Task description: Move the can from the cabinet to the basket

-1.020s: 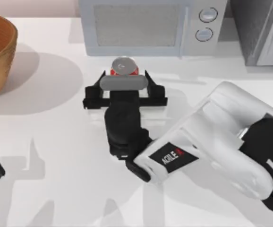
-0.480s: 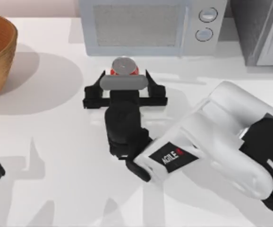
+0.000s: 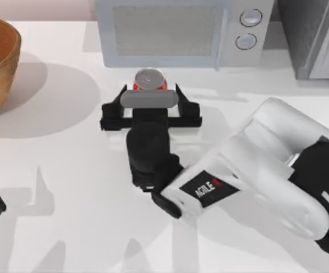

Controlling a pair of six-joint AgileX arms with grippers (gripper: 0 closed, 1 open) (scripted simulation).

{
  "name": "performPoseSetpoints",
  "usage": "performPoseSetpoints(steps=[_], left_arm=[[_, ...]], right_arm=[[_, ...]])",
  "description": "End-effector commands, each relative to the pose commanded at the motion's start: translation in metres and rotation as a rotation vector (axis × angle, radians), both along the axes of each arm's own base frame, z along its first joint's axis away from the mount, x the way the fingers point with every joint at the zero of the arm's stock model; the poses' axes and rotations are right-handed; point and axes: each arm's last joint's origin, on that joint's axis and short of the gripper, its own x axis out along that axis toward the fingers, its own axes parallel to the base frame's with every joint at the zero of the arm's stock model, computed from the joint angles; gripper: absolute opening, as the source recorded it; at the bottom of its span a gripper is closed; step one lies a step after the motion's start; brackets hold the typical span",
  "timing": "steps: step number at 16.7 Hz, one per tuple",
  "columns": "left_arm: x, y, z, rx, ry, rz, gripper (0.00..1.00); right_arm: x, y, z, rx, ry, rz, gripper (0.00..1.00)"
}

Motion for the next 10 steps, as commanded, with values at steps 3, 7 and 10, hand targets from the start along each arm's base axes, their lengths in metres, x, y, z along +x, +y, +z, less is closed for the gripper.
performPoseSetpoints(steps=[3, 7, 10], left_arm=[[0.000, 0.000, 0.000, 0.000, 0.000, 0.000, 1.00], [0.000, 0.000, 0.000, 0.000, 0.000, 0.000, 1.00], [0.000, 0.000, 0.000, 0.000, 0.000, 0.000, 1.00]], right_arm=[[0.000, 0.000, 0.000, 0.000, 0.000, 0.000, 1.00], [-0.005, 0.001, 0.001, 0.001, -0.002, -0.002, 1.00], [-0.036, 0.003, -0.001, -0.006, 0.003, -0.001, 1.00]])
